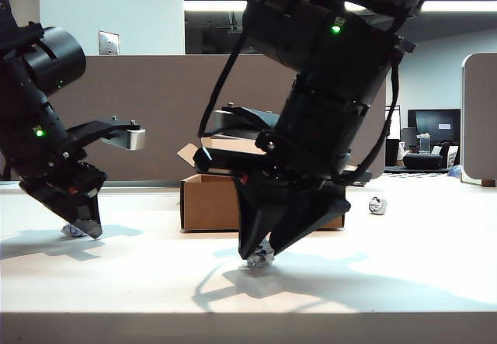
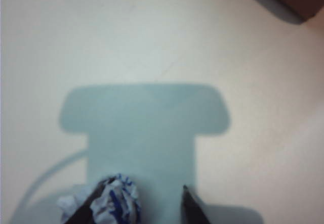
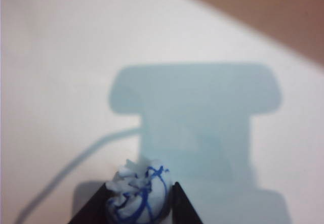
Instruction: Pick up all the paper balls on the table and put them in the paper box.
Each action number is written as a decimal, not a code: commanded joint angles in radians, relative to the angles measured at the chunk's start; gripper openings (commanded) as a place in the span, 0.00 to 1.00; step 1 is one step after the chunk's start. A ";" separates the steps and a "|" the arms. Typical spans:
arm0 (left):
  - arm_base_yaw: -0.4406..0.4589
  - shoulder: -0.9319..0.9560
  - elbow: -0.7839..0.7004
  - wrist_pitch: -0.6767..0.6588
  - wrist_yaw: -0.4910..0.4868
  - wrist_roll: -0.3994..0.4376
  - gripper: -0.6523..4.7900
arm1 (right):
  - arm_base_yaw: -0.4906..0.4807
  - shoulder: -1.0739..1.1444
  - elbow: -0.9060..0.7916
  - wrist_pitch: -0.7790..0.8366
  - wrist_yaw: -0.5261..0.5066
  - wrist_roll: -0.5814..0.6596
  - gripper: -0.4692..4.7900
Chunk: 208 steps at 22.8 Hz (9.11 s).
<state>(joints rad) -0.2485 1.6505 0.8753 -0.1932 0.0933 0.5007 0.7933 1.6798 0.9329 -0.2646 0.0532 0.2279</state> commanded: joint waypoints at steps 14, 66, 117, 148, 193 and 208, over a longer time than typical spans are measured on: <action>-0.001 -0.078 0.072 -0.092 0.003 -0.071 0.11 | -0.031 -0.020 0.144 -0.055 0.042 -0.067 0.36; -0.065 -0.018 0.269 0.256 0.553 -0.230 0.92 | -0.269 0.060 0.457 0.029 -0.026 -0.162 0.53; -0.121 0.013 0.658 -0.390 0.381 -0.280 0.61 | -0.625 0.240 0.587 -0.127 0.072 -0.185 0.59; -0.121 0.013 0.655 -0.389 0.183 -0.264 0.61 | -0.622 0.392 0.642 -0.203 0.002 -0.212 0.48; -0.121 -0.011 0.655 -0.431 0.108 -0.200 0.20 | -0.445 0.238 0.934 -0.383 -0.289 -0.233 0.24; -0.133 -0.525 0.537 -0.516 0.101 -0.288 0.11 | -0.500 -0.333 0.850 -0.555 -0.029 -0.360 0.08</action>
<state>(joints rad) -0.3836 1.1744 1.4425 -0.7002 0.1974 0.2413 0.2939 1.3876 1.8061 -0.8211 0.0086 -0.1253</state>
